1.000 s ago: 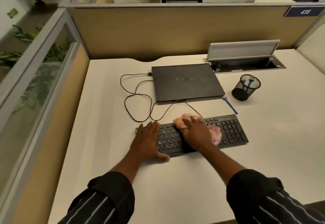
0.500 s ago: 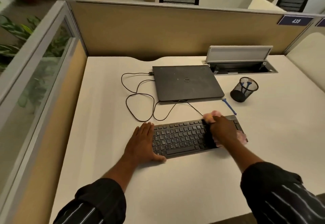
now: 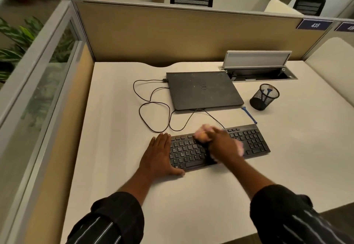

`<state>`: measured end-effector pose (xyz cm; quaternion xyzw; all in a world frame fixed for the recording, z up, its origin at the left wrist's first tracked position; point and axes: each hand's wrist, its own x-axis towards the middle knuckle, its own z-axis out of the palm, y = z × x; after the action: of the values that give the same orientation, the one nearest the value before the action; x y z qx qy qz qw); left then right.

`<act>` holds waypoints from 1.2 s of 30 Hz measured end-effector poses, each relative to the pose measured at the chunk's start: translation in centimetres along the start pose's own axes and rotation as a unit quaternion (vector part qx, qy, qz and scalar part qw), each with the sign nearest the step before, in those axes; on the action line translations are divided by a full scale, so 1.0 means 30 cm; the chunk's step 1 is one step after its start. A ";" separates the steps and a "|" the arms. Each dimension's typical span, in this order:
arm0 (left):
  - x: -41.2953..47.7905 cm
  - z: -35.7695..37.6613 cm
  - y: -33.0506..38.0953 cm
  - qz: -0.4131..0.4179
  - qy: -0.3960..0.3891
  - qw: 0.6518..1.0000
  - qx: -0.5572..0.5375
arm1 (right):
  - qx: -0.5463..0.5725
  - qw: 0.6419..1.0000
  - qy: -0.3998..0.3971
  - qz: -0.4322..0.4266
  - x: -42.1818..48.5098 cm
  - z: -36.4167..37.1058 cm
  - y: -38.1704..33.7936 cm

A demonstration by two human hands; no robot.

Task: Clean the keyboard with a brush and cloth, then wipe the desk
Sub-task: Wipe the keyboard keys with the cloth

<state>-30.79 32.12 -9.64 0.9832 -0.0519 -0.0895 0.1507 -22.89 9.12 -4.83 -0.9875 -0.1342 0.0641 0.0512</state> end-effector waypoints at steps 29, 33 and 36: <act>-0.055 -0.042 -0.083 0.021 -0.003 0.998 -0.059 | -0.076 0.995 0.001 0.068 0.053 -0.030 0.140; -0.062 -0.042 -0.079 0.001 0.006 0.994 -0.105 | -0.072 0.997 0.002 -0.028 0.058 -0.021 -0.009; -0.059 -0.039 -0.082 -0.001 0.002 0.993 -0.122 | 0.033 0.996 0.013 -0.082 0.010 -0.012 -0.237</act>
<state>-32.11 35.00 -9.02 0.9578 -0.0392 -0.0937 0.2691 -24.41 15.99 -3.68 -0.9718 -0.2116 0.0510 0.0901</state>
